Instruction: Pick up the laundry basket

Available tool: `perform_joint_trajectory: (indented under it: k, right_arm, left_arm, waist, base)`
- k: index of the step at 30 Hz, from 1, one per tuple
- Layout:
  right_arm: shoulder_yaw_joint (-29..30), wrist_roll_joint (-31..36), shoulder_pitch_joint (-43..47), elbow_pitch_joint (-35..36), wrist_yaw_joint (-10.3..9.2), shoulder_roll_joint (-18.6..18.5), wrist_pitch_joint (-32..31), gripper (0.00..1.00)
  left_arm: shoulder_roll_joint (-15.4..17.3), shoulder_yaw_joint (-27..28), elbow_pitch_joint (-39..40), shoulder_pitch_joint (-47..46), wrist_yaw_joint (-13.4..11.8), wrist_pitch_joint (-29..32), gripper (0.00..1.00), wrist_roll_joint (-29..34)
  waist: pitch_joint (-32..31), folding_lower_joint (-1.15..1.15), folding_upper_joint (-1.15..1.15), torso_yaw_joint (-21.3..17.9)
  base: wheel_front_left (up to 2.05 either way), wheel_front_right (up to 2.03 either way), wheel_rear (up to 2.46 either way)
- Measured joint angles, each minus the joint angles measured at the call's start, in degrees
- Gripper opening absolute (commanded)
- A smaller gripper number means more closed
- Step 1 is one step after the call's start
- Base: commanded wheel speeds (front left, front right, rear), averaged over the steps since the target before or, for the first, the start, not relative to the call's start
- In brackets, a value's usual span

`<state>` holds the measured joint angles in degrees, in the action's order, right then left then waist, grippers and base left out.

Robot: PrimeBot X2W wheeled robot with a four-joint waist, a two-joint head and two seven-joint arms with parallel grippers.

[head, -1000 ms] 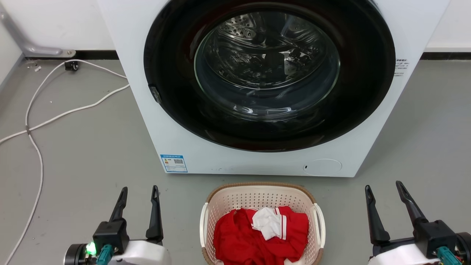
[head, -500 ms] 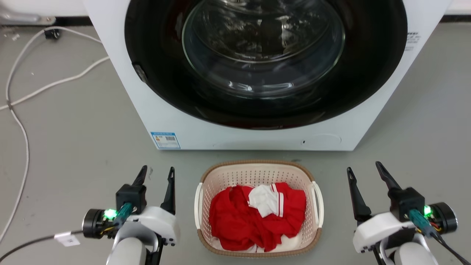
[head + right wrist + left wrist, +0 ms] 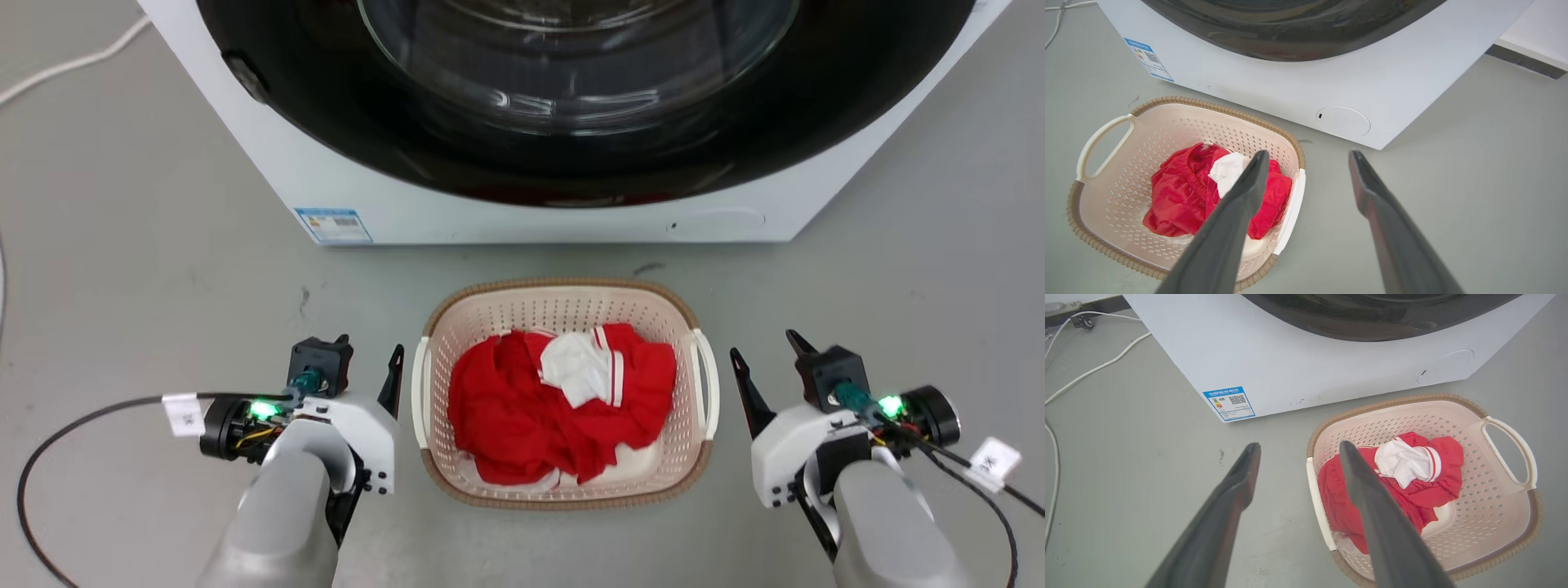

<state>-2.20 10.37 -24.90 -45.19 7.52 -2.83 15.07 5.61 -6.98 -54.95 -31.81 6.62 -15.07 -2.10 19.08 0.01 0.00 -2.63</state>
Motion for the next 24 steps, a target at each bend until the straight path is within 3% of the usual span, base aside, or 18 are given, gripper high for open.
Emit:
perform_joint_trajectory:
  k: [10,17,24]
  right_arm:
    - [-0.3,2.36,-11.12,-15.25,0.0,-0.01,-0.08,1.0]
    - [-1.89,1.53,-17.16,-22.78,0.0,-0.01,-1.7,1.0]
    - [-3.99,-1.18,-20.87,-25.87,-0.01,-0.01,-3.31,1.0]
  left_arm:
    - [-0.05,-4.28,-13.95,-10.51,0.77,2.43,1.0,-0.94]
    - [-0.83,-9.42,-16.82,-14.46,0.78,6.89,1.0,-4.16]
    - [-0.68,-13.97,-17.57,-17.25,0.79,10.57,1.0,-7.62]
  waist:
    - [7.14,0.0,0.0,-0.43]
    - [11.33,0.0,0.0,-0.48]
    - [15.07,0.0,0.0,-0.46]
  base:
    - [0.0,0.0,0.0]
    - [0.0,0.0,0.0]
    - [0.0,0.0,0.0]
